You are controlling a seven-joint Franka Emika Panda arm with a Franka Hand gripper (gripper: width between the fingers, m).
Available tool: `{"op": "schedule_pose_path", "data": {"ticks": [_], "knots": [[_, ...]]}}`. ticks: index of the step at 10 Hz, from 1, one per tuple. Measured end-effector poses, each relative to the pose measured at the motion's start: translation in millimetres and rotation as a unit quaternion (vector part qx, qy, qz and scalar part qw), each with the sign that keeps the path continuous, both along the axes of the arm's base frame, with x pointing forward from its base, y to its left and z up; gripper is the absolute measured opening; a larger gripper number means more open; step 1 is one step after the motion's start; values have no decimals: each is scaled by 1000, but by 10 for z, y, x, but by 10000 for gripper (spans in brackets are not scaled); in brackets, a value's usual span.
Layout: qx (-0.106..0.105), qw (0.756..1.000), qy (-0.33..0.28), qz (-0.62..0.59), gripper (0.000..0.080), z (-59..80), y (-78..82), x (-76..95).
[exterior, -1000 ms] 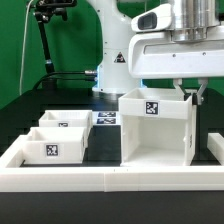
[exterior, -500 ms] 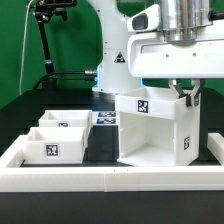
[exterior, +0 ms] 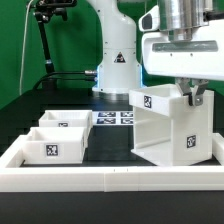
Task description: Assemble drawer
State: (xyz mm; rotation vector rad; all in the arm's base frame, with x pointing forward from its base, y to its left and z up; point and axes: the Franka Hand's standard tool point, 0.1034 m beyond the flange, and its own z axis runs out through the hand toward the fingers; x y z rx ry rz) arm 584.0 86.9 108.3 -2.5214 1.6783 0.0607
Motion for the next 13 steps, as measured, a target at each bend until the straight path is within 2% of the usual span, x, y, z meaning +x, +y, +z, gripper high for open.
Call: {"op": "schedule_pose_path", "data": {"ticks": [2, 4, 9, 13], "knots": [[17, 992, 21, -125, 38, 18, -3, 30], [23, 985, 33, -166, 38, 11, 31, 26], [23, 987, 35, -155, 38, -36, 68, 19], [24, 983, 37, -179, 38, -45, 100, 253]]}}
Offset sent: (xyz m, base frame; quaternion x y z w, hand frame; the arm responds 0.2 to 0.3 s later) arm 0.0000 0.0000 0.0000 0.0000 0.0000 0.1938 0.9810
